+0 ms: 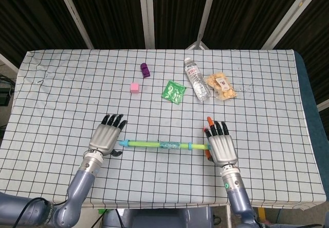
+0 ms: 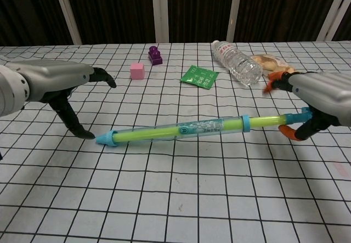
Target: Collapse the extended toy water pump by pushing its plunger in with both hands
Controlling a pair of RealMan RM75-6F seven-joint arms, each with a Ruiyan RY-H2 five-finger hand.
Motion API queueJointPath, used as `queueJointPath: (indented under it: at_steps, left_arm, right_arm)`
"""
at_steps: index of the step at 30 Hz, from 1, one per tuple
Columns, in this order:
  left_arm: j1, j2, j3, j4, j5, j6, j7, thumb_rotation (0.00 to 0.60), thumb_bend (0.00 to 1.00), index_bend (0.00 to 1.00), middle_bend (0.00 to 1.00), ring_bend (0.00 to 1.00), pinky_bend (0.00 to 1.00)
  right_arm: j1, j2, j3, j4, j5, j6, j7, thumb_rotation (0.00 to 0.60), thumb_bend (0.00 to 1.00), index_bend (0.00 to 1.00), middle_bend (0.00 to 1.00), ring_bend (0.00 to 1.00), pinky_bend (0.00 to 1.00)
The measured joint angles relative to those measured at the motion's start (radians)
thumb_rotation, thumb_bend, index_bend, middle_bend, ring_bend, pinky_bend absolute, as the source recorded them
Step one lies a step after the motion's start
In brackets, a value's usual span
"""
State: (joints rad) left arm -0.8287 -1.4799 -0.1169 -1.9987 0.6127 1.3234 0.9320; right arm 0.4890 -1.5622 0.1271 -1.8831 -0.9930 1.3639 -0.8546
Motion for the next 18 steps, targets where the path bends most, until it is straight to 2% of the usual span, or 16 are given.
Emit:
queueJointPath:
  at_steps: [8, 18]
  left_arm:
    - [0.042, 0.055, 0.036, -0.037, 0.051, 0.002, -0.062, 0.600, 0.17, 0.10, 0.00, 0.00, 0.00]
    - [0.150, 0.189, 0.125, -0.080, 0.238, 0.017, -0.219, 0.600, 0.17, 0.08, 0.00, 0.00, 0.00]
  right_arm:
    - [-0.023, 0.068, -0.014, 0.003, -0.008, 0.015, 0.022, 0.600, 0.36, 0.00, 0.00, 0.00, 0.00]
    - [-0.080, 0.168, -0.054, 0.003, -0.047, 0.034, 0.107, 0.600, 0.35, 0.00, 0.00, 0.00, 0.00]
